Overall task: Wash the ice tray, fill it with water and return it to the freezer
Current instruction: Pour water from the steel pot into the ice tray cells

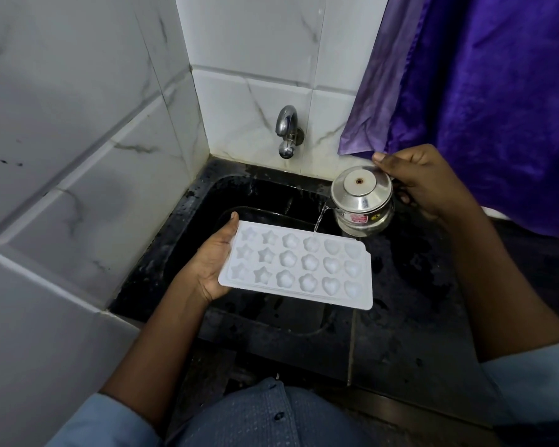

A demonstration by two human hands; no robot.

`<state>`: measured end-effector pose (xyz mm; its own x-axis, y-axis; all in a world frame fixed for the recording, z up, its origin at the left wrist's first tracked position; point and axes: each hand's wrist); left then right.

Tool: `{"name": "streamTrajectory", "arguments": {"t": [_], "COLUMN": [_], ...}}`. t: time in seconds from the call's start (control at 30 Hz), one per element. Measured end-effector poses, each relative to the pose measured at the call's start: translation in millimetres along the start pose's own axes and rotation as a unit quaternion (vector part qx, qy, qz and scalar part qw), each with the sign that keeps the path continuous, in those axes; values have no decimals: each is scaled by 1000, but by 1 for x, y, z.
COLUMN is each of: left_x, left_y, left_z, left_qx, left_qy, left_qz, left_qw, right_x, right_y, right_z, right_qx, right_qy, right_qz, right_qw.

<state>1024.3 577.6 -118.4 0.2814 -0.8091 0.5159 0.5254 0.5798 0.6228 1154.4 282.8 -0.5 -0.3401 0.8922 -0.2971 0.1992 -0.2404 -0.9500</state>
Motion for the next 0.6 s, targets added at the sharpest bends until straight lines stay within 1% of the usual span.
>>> {"name": "streamTrajectory", "arguments": {"t": [0.43, 0.6], "left_x": [2, 4], "left_y": [-1, -1], "left_z": [-2, -2], "left_qx": [-8, -10], "left_qy": [2, -1], "left_qz": [10, 9], "left_qw": [1000, 1000], "right_x": [-4, -3], "right_y": [4, 4], "right_z": [-3, -2], "right_qx": [-5, -11], "right_qy": [15, 5], "right_qz": [-4, 3], "right_qw": [1000, 1000]}}
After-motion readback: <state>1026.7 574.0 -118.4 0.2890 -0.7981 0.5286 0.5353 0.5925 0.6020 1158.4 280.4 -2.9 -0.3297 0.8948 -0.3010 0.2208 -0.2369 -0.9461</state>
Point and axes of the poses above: each hand's wrist, its own z-axis away from the middle knuckle, its own x-axis out of the palm, y = z × x, and after that the axes turned 2 degrees about -x, right-handed
